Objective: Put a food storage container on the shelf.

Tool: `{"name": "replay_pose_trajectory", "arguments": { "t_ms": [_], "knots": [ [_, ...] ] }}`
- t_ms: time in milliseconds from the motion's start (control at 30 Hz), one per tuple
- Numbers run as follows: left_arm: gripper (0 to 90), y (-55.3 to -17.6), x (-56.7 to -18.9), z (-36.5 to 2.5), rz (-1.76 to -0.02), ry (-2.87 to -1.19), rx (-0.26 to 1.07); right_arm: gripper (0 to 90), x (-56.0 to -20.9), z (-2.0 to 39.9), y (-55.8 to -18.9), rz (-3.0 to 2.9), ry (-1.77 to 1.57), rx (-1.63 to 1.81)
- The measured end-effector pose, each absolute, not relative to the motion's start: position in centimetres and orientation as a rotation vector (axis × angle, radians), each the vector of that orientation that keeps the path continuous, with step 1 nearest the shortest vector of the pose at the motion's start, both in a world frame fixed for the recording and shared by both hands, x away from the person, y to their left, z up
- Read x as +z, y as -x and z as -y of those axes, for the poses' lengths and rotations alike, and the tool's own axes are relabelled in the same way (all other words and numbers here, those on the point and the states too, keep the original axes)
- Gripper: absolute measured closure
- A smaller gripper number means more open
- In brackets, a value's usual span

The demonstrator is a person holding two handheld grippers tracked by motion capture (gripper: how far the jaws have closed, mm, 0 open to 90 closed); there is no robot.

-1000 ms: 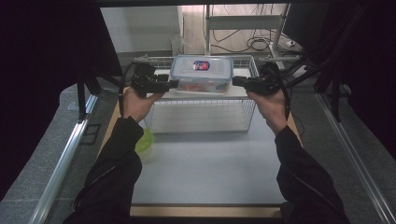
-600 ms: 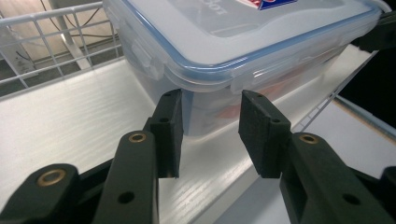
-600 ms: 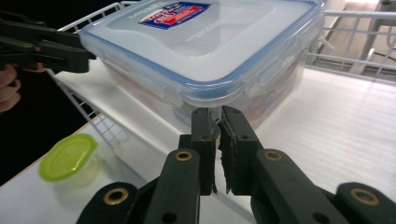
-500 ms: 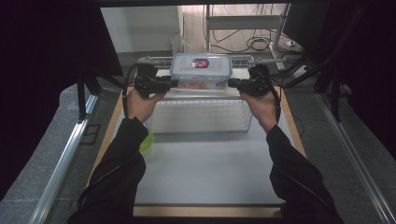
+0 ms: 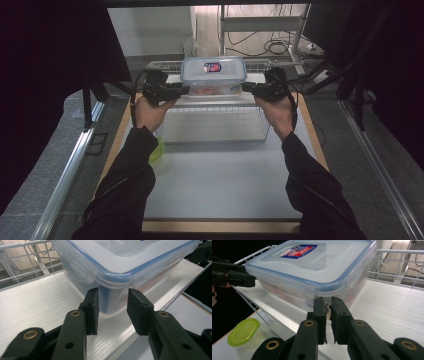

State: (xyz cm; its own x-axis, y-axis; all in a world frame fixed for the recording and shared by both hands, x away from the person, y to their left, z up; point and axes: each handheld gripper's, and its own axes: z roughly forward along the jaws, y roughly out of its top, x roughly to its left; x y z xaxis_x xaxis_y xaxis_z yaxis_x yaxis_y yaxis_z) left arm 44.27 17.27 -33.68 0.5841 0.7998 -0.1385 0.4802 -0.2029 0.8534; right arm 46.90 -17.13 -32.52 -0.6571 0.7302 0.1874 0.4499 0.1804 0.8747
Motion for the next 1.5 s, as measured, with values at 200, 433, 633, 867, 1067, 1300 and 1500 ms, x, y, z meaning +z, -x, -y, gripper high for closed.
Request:
{"name": "replay_pose_trajectory", "arguments": {
  "t_ms": [200, 433, 633, 867, 1067, 1300, 1500],
  "knots": [
    [53.9, -42.8, -33.5, -17.4, -0.991, -1.859, 0.438, 71.6, -32.6, 16.9, -45.6, -2.22, -1.055, 1.465],
    [41.5, -41.0, -34.3, -17.5, -0.961, -1.878, 0.463, 59.6, -32.9, 17.1, -44.1, -2.245, -0.989, 1.468],
    [32.1, -39.2, -35.4, -17.5, -0.925, -1.896, 0.461, 48.5, -33.6, 17.3, -42.8, -2.254, -0.94, 1.457],
    [25.8, -36.6, -37.1, -17.4, -0.886, -1.912, 0.457, 38.8, -34.9, 17.3, -40.9, -2.292, -0.895, 1.452],
    [19.9, -34.7, -38.5, -17.3, -0.873, -1.911, 0.461, 32.0, -35.9, 17.1, -39.3, -2.31, -0.837, 1.426],
    [15.3, -33.1, -39.8, -17.2, -0.858, -1.914, 0.421, 26.2, -37.0, 17.3, -37.9, -2.309, -0.811, 1.44],
    [11.6, -31.7, -40.9, -16.6, -0.857, -1.937, 0.423, 15.9, -38.7, 17.6, -36.5, -2.321, -0.798, 1.437]
  ]
}}
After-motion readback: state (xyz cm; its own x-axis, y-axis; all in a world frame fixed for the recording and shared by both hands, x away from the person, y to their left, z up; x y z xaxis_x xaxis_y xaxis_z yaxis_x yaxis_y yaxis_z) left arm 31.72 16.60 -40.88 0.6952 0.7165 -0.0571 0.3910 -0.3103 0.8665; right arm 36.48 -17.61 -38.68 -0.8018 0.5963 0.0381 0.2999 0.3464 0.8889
